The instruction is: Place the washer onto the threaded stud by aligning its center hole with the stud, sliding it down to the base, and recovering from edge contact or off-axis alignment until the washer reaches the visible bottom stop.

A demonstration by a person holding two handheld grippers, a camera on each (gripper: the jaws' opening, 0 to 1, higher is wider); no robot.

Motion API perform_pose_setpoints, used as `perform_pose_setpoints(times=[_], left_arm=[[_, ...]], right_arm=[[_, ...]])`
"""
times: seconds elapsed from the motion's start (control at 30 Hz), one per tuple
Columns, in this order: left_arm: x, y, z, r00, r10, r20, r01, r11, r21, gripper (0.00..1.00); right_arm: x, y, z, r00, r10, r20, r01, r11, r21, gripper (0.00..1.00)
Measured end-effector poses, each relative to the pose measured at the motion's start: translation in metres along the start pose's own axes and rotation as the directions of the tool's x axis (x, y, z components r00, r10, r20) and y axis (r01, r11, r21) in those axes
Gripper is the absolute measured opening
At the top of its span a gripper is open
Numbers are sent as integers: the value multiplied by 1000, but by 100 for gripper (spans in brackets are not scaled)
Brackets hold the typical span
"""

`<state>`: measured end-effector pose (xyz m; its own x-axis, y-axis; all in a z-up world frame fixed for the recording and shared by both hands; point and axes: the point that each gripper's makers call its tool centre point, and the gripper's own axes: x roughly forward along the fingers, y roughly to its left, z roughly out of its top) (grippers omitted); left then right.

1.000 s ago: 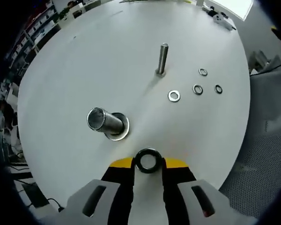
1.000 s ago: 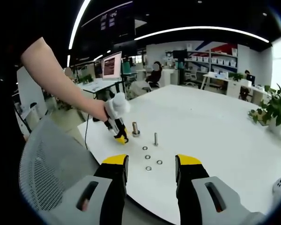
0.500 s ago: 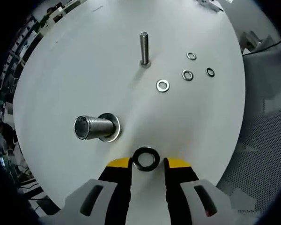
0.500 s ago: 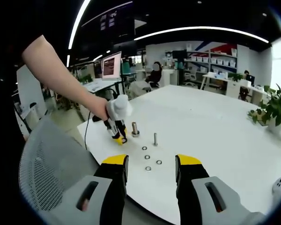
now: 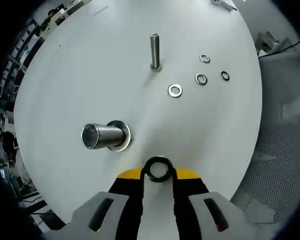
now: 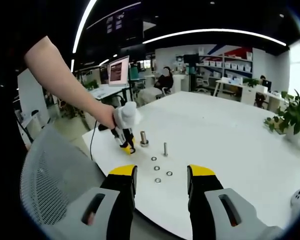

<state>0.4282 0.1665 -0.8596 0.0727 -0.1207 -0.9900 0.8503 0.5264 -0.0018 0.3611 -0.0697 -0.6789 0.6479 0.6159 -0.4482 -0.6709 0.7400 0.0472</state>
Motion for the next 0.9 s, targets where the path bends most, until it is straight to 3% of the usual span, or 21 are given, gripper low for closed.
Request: perform_pose_setpoints(times=[0.27,0.37,0.9], left_arm=[[0,0,1,1000,2,9,-2,1000,-6,19],[-1,0,1,1000,-9,20,10,999,-44,19],[-14,1,-1,1000,8,21,-8,1000,7,19]], right_arm=[[0,-1,0,1000,0,2,0,1000,2,42],[0,-1,0,1000,0,3,0,1000,4,42],[0,-1,1,1000,-1,5,1,1000,4,42]])
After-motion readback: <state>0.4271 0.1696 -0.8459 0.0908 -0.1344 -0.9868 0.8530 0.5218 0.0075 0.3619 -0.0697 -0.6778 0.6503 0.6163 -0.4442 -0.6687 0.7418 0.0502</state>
